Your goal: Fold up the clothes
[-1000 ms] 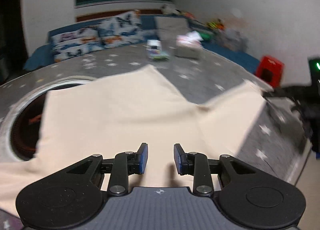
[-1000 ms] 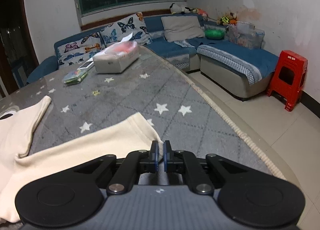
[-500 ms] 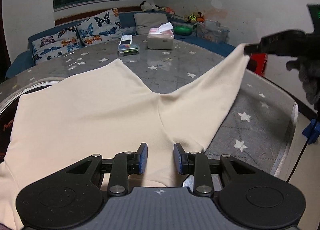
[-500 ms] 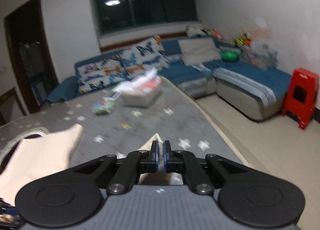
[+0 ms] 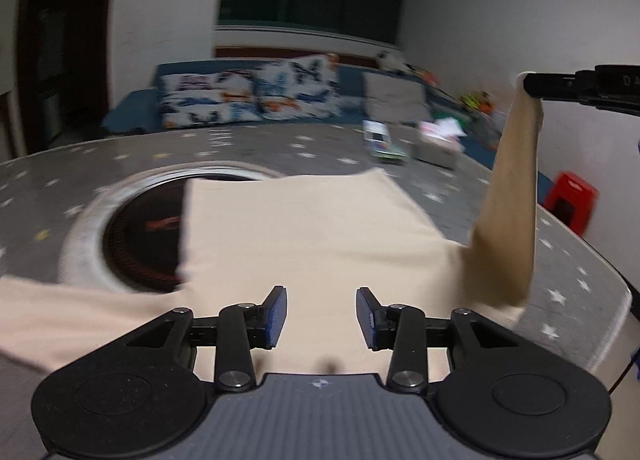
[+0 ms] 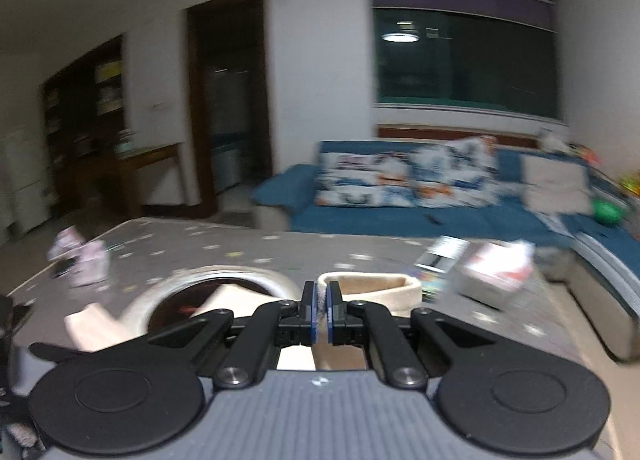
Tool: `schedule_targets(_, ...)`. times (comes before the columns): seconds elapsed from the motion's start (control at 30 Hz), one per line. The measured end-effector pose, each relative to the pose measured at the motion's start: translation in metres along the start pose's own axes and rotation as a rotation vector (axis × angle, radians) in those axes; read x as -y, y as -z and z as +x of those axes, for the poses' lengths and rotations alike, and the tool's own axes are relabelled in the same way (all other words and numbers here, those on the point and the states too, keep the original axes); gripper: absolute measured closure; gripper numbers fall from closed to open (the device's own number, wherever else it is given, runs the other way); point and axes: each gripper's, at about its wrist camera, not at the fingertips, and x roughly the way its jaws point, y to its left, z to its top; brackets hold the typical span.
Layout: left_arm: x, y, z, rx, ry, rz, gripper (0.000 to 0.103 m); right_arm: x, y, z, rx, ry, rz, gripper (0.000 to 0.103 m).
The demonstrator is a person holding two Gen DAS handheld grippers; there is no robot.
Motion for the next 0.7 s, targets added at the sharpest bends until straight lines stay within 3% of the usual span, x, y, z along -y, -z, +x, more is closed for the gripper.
schedule_targets(0.2,-0.037,0.013,-0.016,0.004,-0.065,-0.094,0.06,-0.066,0.003,0.056,-0.096,-0.155,-0.1,0.099)
schedule_targets(0.37,-0.052,0.022,-0.019,-0.007,-0.087,-0.135,0.06,-0.108,0.029,0.104,-0.234,-0.254,-0.14,0.099)
schedule_targets(0.47,-0.053,0.023,-0.018,-0.011,-0.087,-0.142,0.06,-0.124,0.045,0.109,-0.282,-0.295,-0.146,0.096)
schedule_targets(0.6,-0.051,0.023,-0.014,-0.017,-0.082,-0.135,0.06,-0.121,0.048,0.093,-0.267,-0.292,-0.16,0.093)
schedule_targets(0.7,-0.047,0.022,-0.01,-0.019,-0.078,-0.123,0.06,-0.102,0.042,0.079,-0.258,-0.24,-0.176,0.091)
